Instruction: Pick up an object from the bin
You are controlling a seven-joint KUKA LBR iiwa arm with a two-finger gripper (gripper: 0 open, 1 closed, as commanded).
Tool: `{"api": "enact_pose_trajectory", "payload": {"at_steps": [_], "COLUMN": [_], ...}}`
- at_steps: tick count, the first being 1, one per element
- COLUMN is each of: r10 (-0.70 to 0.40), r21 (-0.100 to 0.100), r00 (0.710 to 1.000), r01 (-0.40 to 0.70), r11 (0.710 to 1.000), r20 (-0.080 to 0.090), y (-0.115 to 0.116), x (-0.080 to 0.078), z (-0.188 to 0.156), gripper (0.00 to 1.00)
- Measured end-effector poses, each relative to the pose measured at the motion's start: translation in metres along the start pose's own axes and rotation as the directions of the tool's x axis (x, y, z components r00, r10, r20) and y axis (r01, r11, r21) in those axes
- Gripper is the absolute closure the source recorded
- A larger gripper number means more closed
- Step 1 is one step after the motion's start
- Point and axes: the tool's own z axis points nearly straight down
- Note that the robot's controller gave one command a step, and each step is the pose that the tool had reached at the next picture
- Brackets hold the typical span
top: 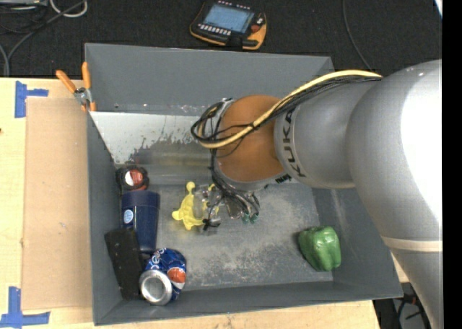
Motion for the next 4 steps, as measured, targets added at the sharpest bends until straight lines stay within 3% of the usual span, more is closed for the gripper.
{"api": "enact_pose_trajectory", "payload": {"at_steps": [2, 3, 4], "r10": [0.001, 0.002, 0.002], "r21": [0.000, 0.000, 0.000], "r00": [1.000, 1.000, 1.000], "r01": [-0.001, -0.002, -0.002], "r11": [1.000, 1.000, 1.000], "r20": [-0.010, 0.001, -0.002], "y": [0.000, 0.000, 0.000], "x": [0.003, 0.000, 0.001], "z": [-0.020, -0.053, -0.070], "gripper": [1.00, 1.00, 1.00]}}
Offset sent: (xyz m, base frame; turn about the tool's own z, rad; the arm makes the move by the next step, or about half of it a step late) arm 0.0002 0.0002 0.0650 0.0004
